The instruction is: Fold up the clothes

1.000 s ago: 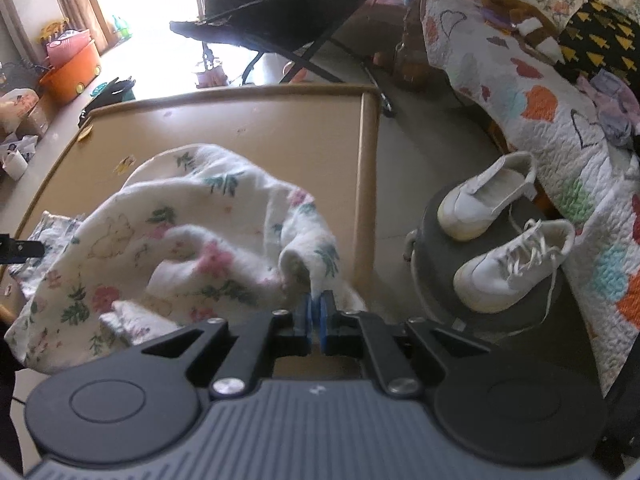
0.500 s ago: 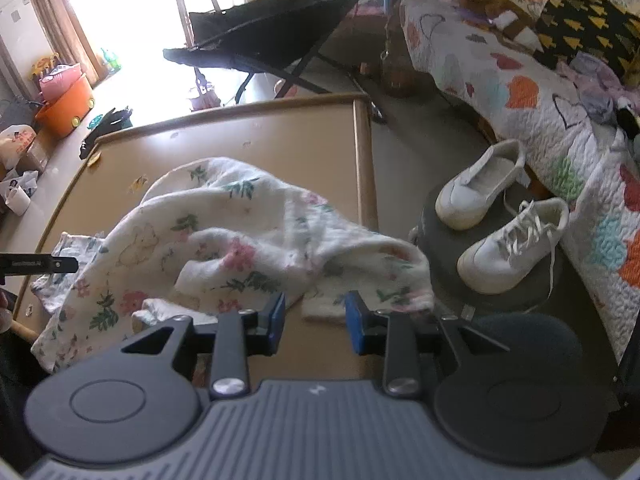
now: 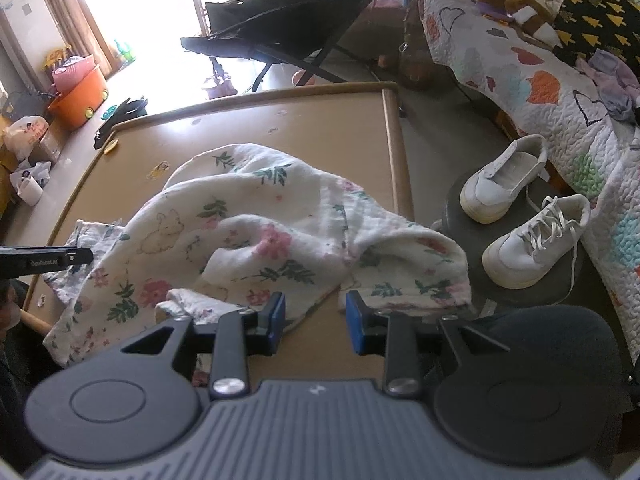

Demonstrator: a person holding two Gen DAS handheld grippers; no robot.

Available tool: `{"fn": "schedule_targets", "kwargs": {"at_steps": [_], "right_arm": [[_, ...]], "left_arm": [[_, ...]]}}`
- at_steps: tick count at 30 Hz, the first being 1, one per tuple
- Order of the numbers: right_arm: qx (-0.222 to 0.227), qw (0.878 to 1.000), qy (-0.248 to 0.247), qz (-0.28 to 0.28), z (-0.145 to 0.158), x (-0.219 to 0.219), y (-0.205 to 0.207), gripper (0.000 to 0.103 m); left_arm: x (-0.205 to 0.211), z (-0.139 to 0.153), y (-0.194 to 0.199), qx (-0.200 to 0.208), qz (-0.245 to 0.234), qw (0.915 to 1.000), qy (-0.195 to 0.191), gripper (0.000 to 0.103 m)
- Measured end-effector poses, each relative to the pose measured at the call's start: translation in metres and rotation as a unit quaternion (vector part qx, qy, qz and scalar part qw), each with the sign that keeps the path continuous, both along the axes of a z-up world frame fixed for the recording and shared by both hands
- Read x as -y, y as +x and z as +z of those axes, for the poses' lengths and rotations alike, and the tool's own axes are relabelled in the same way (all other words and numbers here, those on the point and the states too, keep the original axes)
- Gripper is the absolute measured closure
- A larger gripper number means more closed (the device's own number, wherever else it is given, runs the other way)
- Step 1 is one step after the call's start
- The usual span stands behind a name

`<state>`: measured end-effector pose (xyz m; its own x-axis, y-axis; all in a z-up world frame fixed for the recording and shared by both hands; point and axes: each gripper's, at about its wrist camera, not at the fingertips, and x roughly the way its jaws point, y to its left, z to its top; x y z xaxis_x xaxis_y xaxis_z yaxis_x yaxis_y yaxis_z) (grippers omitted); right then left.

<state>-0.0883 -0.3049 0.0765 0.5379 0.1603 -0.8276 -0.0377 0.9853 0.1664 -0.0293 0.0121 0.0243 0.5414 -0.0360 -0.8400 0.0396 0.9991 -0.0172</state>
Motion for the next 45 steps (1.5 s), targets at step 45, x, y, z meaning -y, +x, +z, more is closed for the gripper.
{"fn": "schedule_targets", "kwargs": {"at_steps": [45], "right_arm": [[-0.023,1.0,0.019,0.008,-0.008,0.0,0.003,0.071]], "left_arm": [[-0.075,0.064,0.056,0.079,0.129,0.9878,0.036,0.101]]}}
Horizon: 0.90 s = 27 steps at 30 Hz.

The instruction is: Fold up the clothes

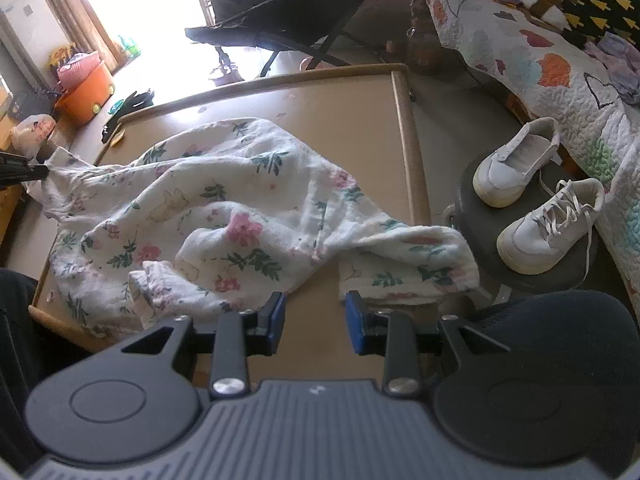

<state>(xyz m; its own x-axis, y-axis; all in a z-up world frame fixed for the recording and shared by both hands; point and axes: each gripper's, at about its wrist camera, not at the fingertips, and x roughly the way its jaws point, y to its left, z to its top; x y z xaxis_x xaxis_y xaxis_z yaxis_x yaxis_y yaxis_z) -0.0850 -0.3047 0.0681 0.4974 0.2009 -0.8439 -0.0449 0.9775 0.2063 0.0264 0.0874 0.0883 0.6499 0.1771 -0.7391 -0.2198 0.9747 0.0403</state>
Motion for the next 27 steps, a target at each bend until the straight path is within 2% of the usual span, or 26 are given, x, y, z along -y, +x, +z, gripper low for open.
{"fn": "schedule_targets", "kwargs": {"at_steps": [3,7,9,11,14,18,22,27], "right_arm": [[-0.005,1.0,0.001,0.006,-0.001,-0.001,0.001,0.07],[-0.013,1.0,0.002,0.019,-0.002,-0.004,0.002,0.069],[-0.015,1.0,0.003,0.026,-0.002,-0.006,0.003,0.069],[-0.012,0.999,0.008,0.033,0.001,-0.008,0.003,0.068],[-0.002,0.999,0.021,0.049,0.008,-0.012,0.001,0.067],[0.007,0.996,0.044,0.08,0.02,-0.022,0.0,0.066],[0.012,0.994,0.053,0.097,0.026,-0.035,0.003,0.066],[0.017,0.988,0.055,0.14,0.031,-0.059,0.008,0.065]], "left_arm": [[-0.006,-0.011,-0.005,-0.012,-0.001,0.9998,-0.016,0.092],[-0.008,-0.018,-0.016,0.003,0.001,0.9994,-0.033,0.089],[-0.01,-0.02,-0.021,0.003,0.004,0.999,-0.044,0.082],[-0.008,-0.021,-0.027,0.002,0.002,0.9981,-0.062,0.063],[-0.004,-0.019,-0.039,0.005,-0.012,0.9961,-0.087,0.05],[0.007,-0.018,-0.056,-0.007,-0.037,0.992,-0.12,0.046],[0.02,-0.025,-0.074,-0.04,-0.054,0.9866,-0.149,0.046],[0.033,-0.042,-0.087,-0.073,-0.066,0.9829,-0.156,0.046]]}}
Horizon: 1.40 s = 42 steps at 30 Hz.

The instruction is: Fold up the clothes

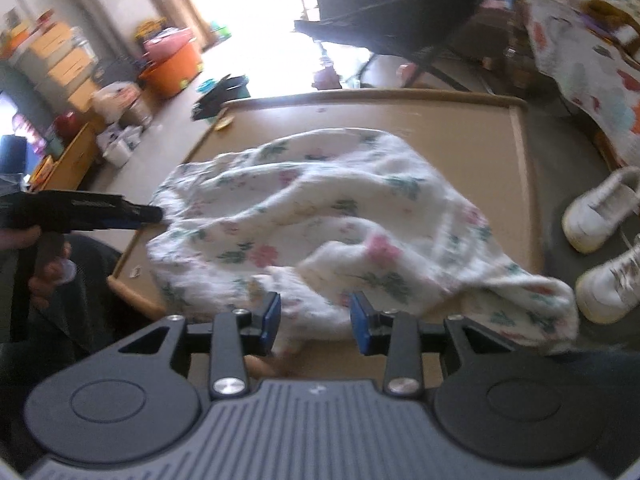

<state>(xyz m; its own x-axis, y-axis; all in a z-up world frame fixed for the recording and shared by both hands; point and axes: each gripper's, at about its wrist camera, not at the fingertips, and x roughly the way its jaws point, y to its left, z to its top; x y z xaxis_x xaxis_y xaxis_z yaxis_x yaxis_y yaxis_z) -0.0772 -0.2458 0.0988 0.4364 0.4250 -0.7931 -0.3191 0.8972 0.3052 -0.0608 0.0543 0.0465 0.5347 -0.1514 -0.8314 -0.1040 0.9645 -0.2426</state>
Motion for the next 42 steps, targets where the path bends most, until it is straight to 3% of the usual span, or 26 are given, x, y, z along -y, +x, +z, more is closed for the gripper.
{"fn": "schedule_targets", "kwargs": {"at_steps": [5,11,13,14,17,25,36,42], "right_arm": [[0.006,0.998,-0.034,0.048,-0.005,-0.033,0.006,0.065],[0.004,0.995,-0.076,0.06,-0.02,-0.054,0.016,0.067],[-0.004,0.993,-0.098,0.062,-0.026,-0.055,0.018,0.076],[-0.008,0.992,-0.105,0.064,-0.027,-0.055,0.017,0.089],[-0.01,0.991,-0.116,0.067,-0.024,-0.048,0.012,0.097],[-0.019,0.989,-0.132,0.056,0.0,-0.011,-0.006,0.097],[-0.066,0.983,-0.165,0.05,-0.013,0.011,-0.014,0.097],[-0.069,0.983,-0.164,0.041,-0.011,0.008,-0.011,0.09]], "left_arm": [[0.008,-0.016,-0.003,-0.025,-0.005,0.9997,0.001,0.046],[0.011,-0.022,0.0,-0.036,0.001,0.9994,-0.003,0.046],[0.011,-0.025,0.001,-0.04,0.002,0.9992,-0.004,0.046],[0.011,-0.025,0.002,-0.042,0.004,0.9991,-0.005,0.046],[0.011,-0.025,0.004,-0.043,0.004,0.999,-0.009,0.046],[0.01,-0.03,0.005,-0.045,0.008,0.9987,-0.022,0.046],[0.01,-0.03,0.008,-0.047,0.007,0.9985,-0.028,0.046],[0.012,-0.031,0.009,-0.048,0.011,0.9983,-0.032,0.046]]}}
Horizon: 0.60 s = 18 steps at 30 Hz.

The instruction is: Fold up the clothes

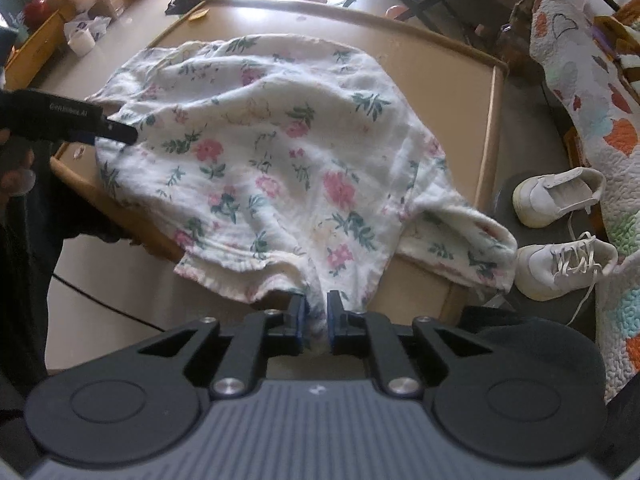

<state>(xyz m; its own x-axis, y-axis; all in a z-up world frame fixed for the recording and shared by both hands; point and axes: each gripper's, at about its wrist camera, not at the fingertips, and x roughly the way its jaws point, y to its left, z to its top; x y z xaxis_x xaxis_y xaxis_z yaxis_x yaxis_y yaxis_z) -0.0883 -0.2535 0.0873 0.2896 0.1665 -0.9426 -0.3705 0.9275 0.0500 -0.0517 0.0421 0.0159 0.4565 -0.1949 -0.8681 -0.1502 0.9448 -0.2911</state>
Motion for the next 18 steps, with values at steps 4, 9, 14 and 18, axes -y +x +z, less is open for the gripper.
{"fn": "schedule_targets", "kwargs": {"at_steps": [4,9,14,18], "right_arm": [[0.008,1.0,0.001,0.0,0.011,0.0,0.003,0.082],[0.018,1.0,0.004,-0.004,0.025,0.001,0.008,0.08],[0.022,1.0,0.006,-0.015,0.029,0.003,0.009,0.076],[0.023,0.999,0.005,-0.03,0.026,0.006,0.013,0.071]], "left_arm": [[-0.001,-0.001,0.0,0.005,0.011,0.9999,-0.007,0.046],[-0.001,-0.003,0.0,0.027,0.028,0.9988,-0.029,0.062],[0.001,-0.006,0.001,0.035,0.04,0.9974,-0.049,0.092],[0.001,0.001,0.0,0.056,0.046,0.9959,-0.054,0.095]]}}
